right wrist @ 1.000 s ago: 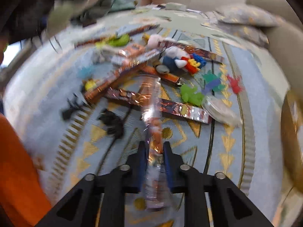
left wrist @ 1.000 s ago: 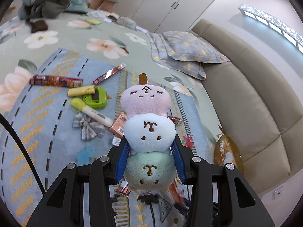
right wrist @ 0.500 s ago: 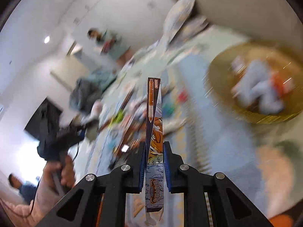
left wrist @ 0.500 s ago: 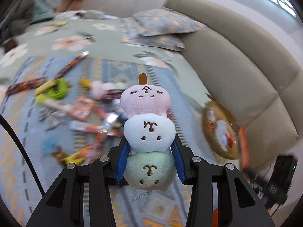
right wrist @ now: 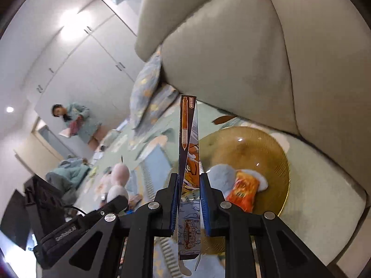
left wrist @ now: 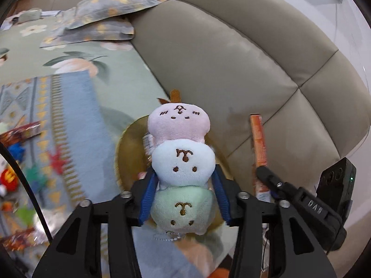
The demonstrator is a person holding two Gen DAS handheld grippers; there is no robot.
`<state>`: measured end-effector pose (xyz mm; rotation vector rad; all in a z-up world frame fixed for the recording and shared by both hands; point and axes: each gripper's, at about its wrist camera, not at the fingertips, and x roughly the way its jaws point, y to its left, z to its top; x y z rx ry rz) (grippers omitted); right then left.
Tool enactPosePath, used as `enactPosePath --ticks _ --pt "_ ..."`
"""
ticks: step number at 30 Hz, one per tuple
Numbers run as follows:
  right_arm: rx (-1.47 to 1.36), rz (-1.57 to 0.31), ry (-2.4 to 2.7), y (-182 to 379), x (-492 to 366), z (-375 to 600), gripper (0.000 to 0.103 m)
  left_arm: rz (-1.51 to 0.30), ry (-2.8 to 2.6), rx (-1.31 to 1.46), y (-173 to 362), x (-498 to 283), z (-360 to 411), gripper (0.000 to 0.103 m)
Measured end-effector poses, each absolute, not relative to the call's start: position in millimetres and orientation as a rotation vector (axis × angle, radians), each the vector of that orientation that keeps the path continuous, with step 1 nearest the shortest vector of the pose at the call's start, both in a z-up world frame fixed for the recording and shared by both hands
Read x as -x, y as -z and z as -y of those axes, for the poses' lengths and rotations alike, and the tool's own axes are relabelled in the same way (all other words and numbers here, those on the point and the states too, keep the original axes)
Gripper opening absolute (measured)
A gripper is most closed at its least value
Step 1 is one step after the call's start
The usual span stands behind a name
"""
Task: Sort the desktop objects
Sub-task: 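Carry the plush and box over the golden bowl and open both grippers, then move both grippers back over the bed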
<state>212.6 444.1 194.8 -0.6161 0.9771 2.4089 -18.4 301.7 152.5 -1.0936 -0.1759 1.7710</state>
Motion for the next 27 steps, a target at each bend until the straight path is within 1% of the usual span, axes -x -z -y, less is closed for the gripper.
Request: enactPosePath --ticks 1,2,3,4,5,7,9,13,16,18,20,24,27 --pt "0.621 -0.975 -2.400 -191 -211 -449 0.018 0.173 -1.752 1.109 -149 20 -309 0.046" --pt "0.634 -0.979 -2.389 -189 -211 -455 0.027 0.166 -1.721 1.156 -142 25 -316 0.046" --pt "0.644 -0.993 -2.379 -186 -210 -458 0.040 0.164 -1.697 1.207 -134 31 -320 0.046" --pt "0.645 -1.018 -2.380 -182 -213 -460 0.043 0.159 -1.672 1.261 -127 36 -320 0.046" --pt "0.644 -1.027 -2.387 -180 -216 -461 0.043 0.140 -1.653 1.296 -122 38 -317 0.046" --pt "0.658 -1.011 -2.392 -173 -218 -460 0.045 0.112 -1.674 1.276 -125 35 -300 0.046" --pt "0.696 -1.014 -2.402 -166 -219 -455 0.047 0.082 -1.703 1.251 -132 32 -271 0.046" --pt "0.800 -1.061 -2.463 -153 -214 -427 0.047 0.064 -1.795 1.258 -147 45 -190 0.046" --pt "0.836 -0.970 -2.558 -153 -198 -384 0.047 0.051 -1.976 1.258 -160 62 -118 0.046" --pt "0.910 -0.824 -2.612 -144 -182 -347 0.051 0.063 -2.078 1.258 -169 68 -71 0.046" --pt "1.035 -0.692 -2.641 -126 -164 -315 0.052 0.057 -2.157 1.258 -176 75 -31 0.046" --pt "1.232 -0.643 -2.689 -79 -133 -272 0.052 0.020 -2.265 1.305 -171 84 36 0.046" --pt "1.395 -0.571 -2.639 -34 -118 -252 0.053 -0.031 -2.263 1.361 -148 91 54 0.046"
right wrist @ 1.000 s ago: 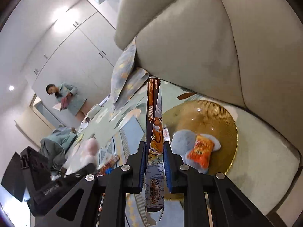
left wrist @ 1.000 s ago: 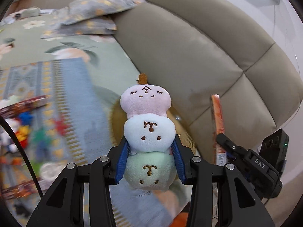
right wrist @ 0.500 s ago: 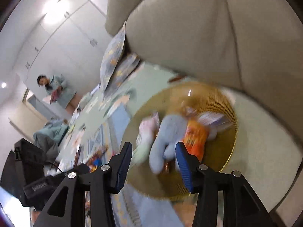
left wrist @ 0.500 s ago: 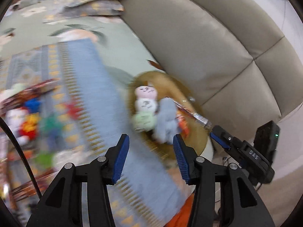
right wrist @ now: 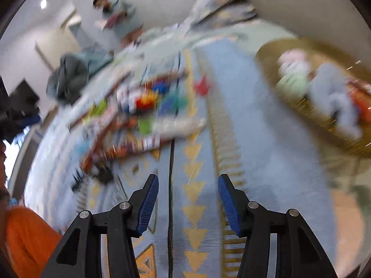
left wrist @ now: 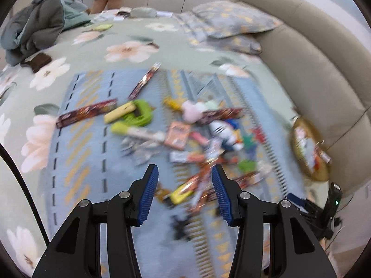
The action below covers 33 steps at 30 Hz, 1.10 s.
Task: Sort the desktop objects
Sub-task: 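Move both grippers back over the bed, then grasp the long silver-and-orange printed box with the left gripper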
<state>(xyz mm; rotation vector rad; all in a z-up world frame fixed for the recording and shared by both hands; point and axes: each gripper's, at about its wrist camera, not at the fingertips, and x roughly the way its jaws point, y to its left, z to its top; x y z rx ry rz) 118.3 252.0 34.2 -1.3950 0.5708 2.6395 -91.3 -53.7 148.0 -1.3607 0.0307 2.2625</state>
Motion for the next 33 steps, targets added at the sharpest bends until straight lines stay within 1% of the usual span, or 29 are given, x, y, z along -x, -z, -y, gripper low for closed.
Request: enactPosePath --ticks 1,2,3,5,6,8,9,12,13,14,16,17,18,19,22,26,28,29,30,33 --pt "1.387 -0.545 -2.641 -27 -118 -251 0.053 -0.058 -2.245 1.376 -141 93 54 0.046" --pt "1.312 -0.490 -2.696 -26 -125 -248 0.054 -0.094 -2.216 1.406 -131 96 52 0.046" --pt "1.290 -0.457 -2.726 -25 -126 -246 0.062 -0.121 -2.187 1.436 -120 98 48 0.046" --pt "1.292 -0.310 -2.768 -20 -128 -234 0.068 -0.160 -2.127 1.481 -101 103 36 0.046" --pt "1.284 -0.187 -2.778 -17 -129 -224 0.072 -0.191 -2.104 1.494 -96 104 28 0.046" --pt "1.276 -0.047 -2.750 -14 -128 -212 0.075 -0.284 -2.067 1.479 -93 100 5 0.046" --pt "1.270 -0.010 -2.735 -14 -127 -210 0.076 -0.325 -2.058 1.473 -94 98 -5 0.046" --pt "1.282 -0.098 -2.740 -15 -127 -219 0.078 -0.555 -2.095 1.514 -85 96 -36 0.046" --pt "1.284 -0.115 -2.742 -15 -126 -221 0.079 -0.588 -2.104 1.505 -81 97 -47 0.046" --pt "1.286 -0.127 -2.745 -16 -123 -221 0.081 -0.584 -2.096 1.502 -79 98 -52 0.046" --pt "1.281 -0.094 -2.742 -16 -122 -216 0.082 -0.580 -2.068 1.513 -66 102 -63 0.046" --pt "1.277 -0.083 -2.739 -17 -124 -213 0.082 -0.614 -2.072 1.522 -59 105 -66 0.043" --pt "1.278 -0.080 -2.738 -17 -122 -213 0.082 -0.662 -2.093 1.528 -54 106 -68 0.037" --pt "1.280 -0.088 -2.741 -17 -122 -214 0.082 -0.671 -2.103 1.523 -51 108 -69 0.037" --pt "1.285 -0.098 -2.749 -16 -121 -215 0.085 -0.501 -2.048 1.517 -56 112 -65 0.037" --pt "1.284 -0.088 -2.748 -16 -121 -213 0.089 -0.428 -2.004 1.588 -40 117 -67 0.037" --pt "1.282 -0.090 -2.748 -16 -121 -213 0.089 -0.429 -2.015 1.606 -32 117 -68 0.031" --pt "1.282 -0.089 -2.748 -15 -120 -212 0.089 -0.434 -2.025 1.599 -31 117 -67 0.020" --pt "1.281 -0.087 -2.748 -15 -120 -212 0.089 -0.434 -2.037 1.585 -32 117 -66 0.015" --pt "1.285 -0.089 -2.743 -16 -120 -211 0.089 -0.416 -2.083 1.564 -44 115 -59 0.015"
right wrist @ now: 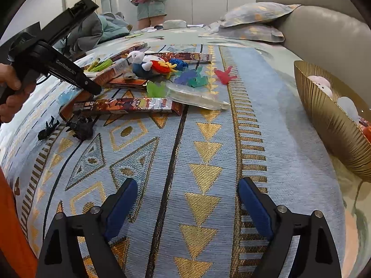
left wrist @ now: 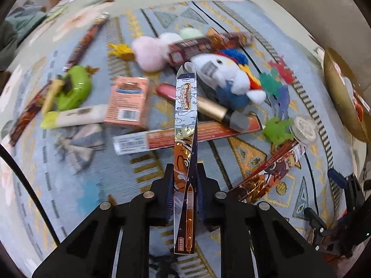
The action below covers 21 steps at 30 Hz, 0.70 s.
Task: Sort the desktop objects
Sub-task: 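Grasp the long silver-and-orange printed box with the left gripper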
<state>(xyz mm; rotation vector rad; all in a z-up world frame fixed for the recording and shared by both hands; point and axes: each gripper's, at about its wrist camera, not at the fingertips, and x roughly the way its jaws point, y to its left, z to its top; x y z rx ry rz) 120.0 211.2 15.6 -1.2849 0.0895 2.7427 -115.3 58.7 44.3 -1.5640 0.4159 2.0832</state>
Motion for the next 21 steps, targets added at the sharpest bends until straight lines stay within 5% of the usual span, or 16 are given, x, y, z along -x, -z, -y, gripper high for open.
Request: enactPosePath --ticks 6,9,17,21 --pt "1.402 -0.161 -2.754 -37 -106 -204 0.089 -0.124 -2.177 1.407 -112 92 -21 0.015" --pt "1.364 -0.051 -2.816 -59 -83 -191 0.089 0.004 -2.223 1.339 -129 87 -5 0.015" --pt "1.523 0.766 -2.814 -58 -17 -115 0.088 0.051 -2.390 1.213 -137 98 17 0.015" --pt "1.500 1.111 -2.647 -25 -3 -100 0.079 0.071 -2.387 1.184 -140 100 20 0.015"
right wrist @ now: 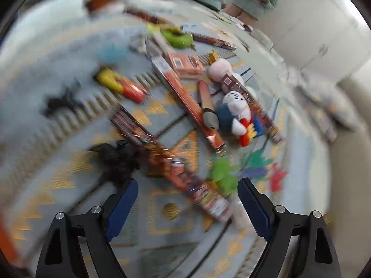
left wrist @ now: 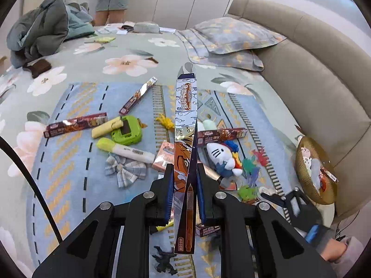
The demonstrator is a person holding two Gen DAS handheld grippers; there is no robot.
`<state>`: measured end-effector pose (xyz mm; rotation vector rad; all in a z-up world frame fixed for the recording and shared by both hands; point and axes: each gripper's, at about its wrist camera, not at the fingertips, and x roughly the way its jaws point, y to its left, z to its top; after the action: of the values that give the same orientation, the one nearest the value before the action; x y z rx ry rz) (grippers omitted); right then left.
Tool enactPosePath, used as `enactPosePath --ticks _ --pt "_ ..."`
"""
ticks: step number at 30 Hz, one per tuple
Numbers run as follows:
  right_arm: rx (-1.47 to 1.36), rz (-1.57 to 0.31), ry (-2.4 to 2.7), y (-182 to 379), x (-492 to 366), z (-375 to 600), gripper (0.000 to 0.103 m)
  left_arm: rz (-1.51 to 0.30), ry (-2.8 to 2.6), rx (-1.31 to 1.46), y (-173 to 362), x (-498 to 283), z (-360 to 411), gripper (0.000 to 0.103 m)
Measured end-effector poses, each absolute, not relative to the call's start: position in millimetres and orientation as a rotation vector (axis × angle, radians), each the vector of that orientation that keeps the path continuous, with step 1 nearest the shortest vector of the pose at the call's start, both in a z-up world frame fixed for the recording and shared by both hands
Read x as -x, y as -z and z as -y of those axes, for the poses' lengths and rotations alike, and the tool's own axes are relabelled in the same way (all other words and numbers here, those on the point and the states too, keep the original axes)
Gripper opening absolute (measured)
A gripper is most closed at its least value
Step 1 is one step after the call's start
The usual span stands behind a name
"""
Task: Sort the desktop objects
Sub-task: 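Grasp the long silver-and-orange printed box with the left gripper, then grasp the cartoon-printed snack box with the right gripper while the left holds its box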
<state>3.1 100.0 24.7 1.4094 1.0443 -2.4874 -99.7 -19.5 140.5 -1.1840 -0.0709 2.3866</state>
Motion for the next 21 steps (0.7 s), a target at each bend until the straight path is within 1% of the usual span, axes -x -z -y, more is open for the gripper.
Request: enactPosePath --ticks 2,5,8,10,11,12,13,14,15,18,19,21 --pt "-1.423 -0.983 2.469 -22 2 -104 0.074 0.040 -2.399 1.154 -143 98 19 0.015" --pt "-1.451 -0.892 2.463 -25 12 -109 0.073 0.026 -2.394 1.133 -143 96 19 0.015" --pt "-1.498 -0.742 2.458 -26 21 -118 0.072 0.060 -2.374 1.143 -143 99 22 0.015" --pt "-1.505 -0.649 2.475 -31 20 -123 0.051 0.091 -2.365 1.148 -142 101 26 0.015" --pt "-1.523 -0.626 2.488 -32 20 -123 0.028 0.104 -2.364 1.145 -142 101 29 0.015" --pt "-1.547 -0.560 2.497 -37 19 -123 0.023 0.108 -2.366 1.144 -142 102 31 0.015" --pt "-1.539 -0.429 2.514 -47 16 -126 0.021 0.111 -2.369 1.143 -141 102 32 0.015" --pt "-1.532 -0.339 2.539 -55 12 -127 0.017 0.120 -2.373 1.143 -140 102 35 0.015" --pt "-1.534 -0.223 2.568 -63 8 -132 0.017 0.132 -2.372 1.149 -140 102 37 0.015" --pt "-1.514 0.241 2.615 -86 -20 -158 0.017 0.195 -2.337 1.176 -138 103 44 0.015" --pt "-1.513 0.352 2.620 -87 -29 -167 0.017 0.210 -2.324 1.166 -138 102 47 0.015" --pt "-1.536 0.564 2.625 -83 -47 -183 0.017 0.184 -2.326 1.133 -139 98 47 0.015"
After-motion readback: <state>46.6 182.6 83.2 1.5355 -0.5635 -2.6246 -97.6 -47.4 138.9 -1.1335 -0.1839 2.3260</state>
